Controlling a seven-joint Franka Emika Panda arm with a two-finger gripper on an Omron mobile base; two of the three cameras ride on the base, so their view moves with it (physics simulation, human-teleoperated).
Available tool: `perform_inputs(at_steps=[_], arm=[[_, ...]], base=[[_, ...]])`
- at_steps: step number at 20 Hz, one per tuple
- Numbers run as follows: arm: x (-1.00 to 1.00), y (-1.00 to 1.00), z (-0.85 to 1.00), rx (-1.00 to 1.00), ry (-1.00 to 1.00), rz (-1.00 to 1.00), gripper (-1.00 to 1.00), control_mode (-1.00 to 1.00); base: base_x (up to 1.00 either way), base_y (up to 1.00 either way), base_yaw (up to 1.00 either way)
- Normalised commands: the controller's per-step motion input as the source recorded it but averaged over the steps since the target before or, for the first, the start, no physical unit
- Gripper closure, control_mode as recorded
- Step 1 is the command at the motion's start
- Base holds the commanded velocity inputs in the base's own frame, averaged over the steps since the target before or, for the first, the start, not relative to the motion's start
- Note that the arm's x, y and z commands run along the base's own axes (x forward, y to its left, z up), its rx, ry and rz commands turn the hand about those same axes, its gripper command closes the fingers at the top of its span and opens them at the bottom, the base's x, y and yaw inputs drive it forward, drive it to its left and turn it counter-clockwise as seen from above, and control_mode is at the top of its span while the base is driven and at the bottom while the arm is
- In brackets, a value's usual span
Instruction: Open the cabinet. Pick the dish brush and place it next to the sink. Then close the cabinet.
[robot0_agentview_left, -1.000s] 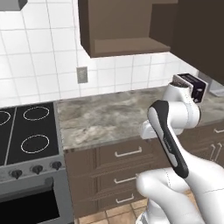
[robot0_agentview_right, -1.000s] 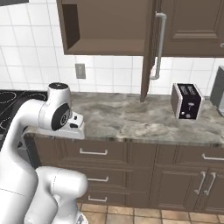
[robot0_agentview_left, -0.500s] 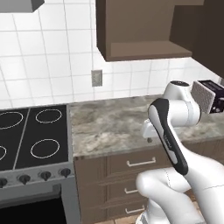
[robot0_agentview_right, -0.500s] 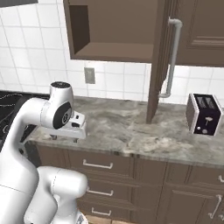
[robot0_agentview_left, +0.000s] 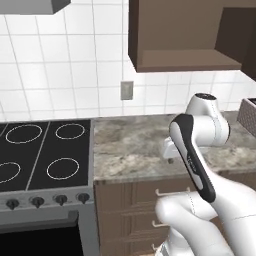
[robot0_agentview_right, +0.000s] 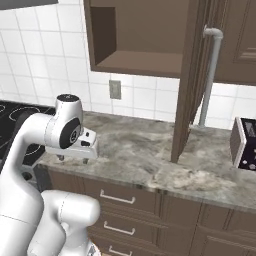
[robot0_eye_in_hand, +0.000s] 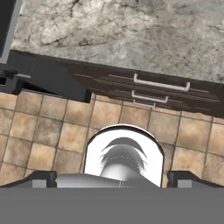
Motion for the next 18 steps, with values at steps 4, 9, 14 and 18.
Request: perform_inputs(at_steps=[4, 9, 14, 18], arm=[[0.00, 0.00, 0.00, 0.00, 0.00, 0.00, -1.00, 1.00], [0.00, 0.00, 0.00, 0.00, 0.00, 0.00, -1.00, 1.00], [0.00, 0.00, 0.00, 0.00, 0.00, 0.00, -1.00, 1.00], [0.00, 0.00, 0.00, 0.00, 0.00, 0.00, -1.00, 1.00]], base=[[0.36, -0.13, 0.06], [0.08, -0.35, -0.02], [0.01, -0.42, -0.16], [0.10, -0.27, -0.21]])
